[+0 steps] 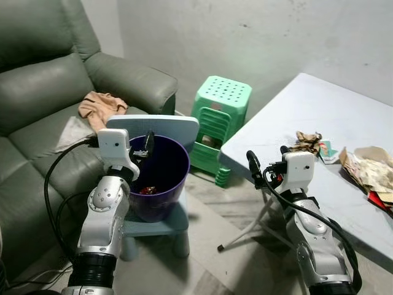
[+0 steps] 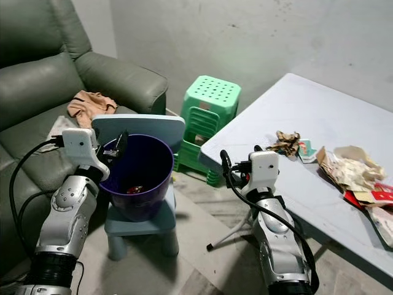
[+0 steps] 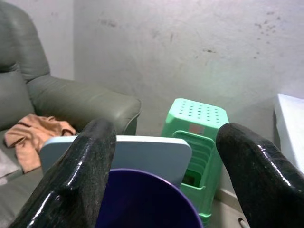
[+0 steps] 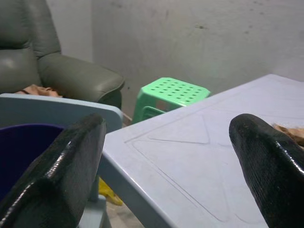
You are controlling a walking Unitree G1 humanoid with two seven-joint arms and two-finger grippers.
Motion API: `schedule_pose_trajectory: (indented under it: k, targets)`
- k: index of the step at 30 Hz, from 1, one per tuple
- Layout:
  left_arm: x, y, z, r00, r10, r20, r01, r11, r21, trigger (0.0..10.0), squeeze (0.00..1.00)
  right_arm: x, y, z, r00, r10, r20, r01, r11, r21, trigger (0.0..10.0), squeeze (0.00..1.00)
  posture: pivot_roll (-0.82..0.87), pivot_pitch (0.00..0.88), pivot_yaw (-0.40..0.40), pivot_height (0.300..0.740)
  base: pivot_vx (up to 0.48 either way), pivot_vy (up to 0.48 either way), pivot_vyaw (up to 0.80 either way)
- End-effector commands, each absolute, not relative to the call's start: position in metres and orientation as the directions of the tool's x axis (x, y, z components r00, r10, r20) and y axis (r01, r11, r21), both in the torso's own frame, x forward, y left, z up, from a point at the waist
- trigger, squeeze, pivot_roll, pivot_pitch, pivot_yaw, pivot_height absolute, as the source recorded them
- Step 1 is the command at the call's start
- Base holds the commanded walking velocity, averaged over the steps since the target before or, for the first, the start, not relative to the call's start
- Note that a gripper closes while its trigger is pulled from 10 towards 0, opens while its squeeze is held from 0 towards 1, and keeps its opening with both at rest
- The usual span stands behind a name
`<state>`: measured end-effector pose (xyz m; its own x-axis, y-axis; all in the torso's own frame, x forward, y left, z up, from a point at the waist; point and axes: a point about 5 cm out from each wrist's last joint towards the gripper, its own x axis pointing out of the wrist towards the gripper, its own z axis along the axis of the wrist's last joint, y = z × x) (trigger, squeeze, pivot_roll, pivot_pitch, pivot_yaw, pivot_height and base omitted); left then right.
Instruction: Picking trash to rubbish bin
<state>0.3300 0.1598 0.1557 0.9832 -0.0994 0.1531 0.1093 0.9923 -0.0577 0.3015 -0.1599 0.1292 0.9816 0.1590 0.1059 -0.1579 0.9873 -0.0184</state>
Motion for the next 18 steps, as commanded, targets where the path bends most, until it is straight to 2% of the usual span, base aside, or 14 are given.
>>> schedule_pose_trajectory:
  k: [1, 18]
  targets:
    - [0.3324, 0.1576, 0.1583, 0.982, -0.109, 0.154, 0.119, 0.991, -0.057, 10.0, 0.0, 0.3025, -0.1635, 0.1308, 0.985, 0.13, 0.114, -0.129, 0.992, -0.011, 10.0, 0.0, -0.05, 0.011, -0.077, 0.74, 0.0, 0.0, -0.74]
    - [0.3347, 0.1559, 0.1574, 0.985, -0.128, 0.113, 0.139, 0.986, -0.096, 10.0, 0.0, 0.3018, -0.1588, 0.1311, 0.985, 0.132, 0.114, -0.133, 0.991, 0.001, 10.0, 0.0, -0.05, 0.021, -0.079, 0.74, 0.0, 0.0, -0.74]
